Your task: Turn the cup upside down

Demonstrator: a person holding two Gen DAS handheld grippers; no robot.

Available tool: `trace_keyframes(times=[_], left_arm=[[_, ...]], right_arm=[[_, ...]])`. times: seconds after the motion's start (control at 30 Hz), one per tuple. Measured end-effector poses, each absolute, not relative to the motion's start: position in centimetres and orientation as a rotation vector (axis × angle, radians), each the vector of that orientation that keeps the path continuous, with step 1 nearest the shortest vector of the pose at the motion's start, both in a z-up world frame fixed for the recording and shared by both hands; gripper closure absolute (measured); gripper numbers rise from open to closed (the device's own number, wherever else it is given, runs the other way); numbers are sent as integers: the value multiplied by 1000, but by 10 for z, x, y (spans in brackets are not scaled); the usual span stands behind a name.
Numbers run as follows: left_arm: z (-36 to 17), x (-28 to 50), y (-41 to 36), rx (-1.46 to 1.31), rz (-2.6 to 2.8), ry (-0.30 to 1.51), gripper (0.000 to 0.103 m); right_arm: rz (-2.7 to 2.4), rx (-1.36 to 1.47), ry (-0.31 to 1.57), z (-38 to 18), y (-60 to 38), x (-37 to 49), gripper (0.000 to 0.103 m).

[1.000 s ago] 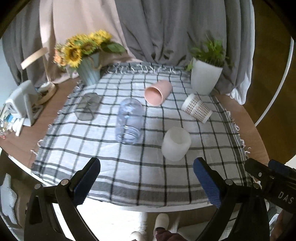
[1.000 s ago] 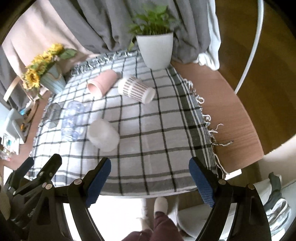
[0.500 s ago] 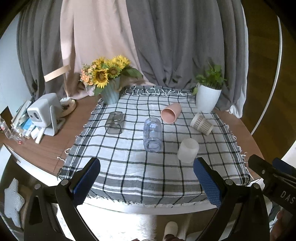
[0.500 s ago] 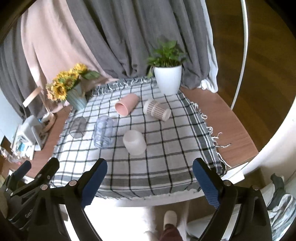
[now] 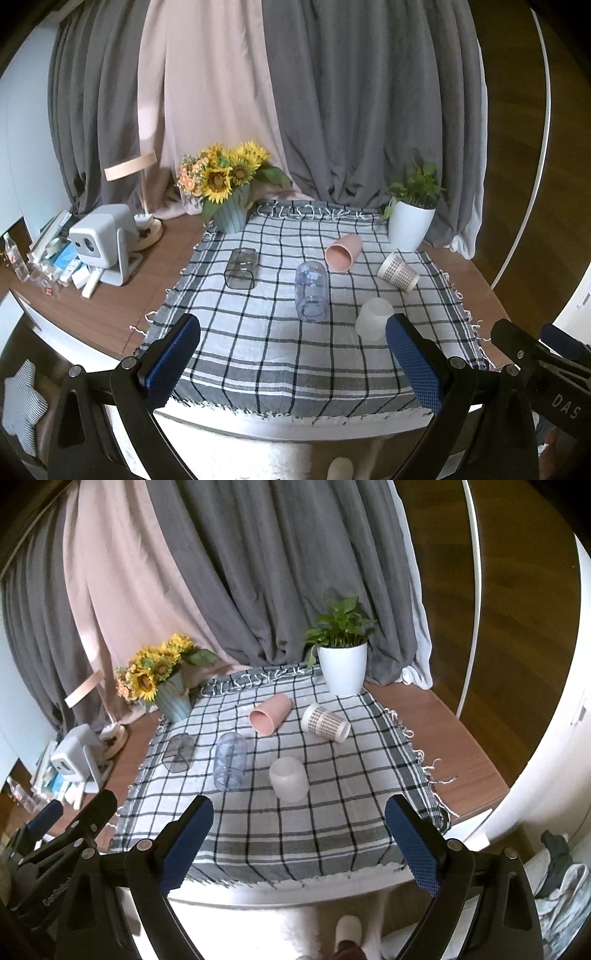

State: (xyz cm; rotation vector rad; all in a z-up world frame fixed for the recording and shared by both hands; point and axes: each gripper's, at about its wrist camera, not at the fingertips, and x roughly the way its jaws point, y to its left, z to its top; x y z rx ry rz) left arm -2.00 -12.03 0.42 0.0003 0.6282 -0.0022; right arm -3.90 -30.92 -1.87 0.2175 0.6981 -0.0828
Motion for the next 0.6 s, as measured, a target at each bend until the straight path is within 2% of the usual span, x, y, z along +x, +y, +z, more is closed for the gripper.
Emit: trace_keyframes(times=[0.6], left_arm=[[11, -37, -120, 27, 17, 605, 0]], right_arm=[[-74, 208, 689, -16, -300, -50, 9]])
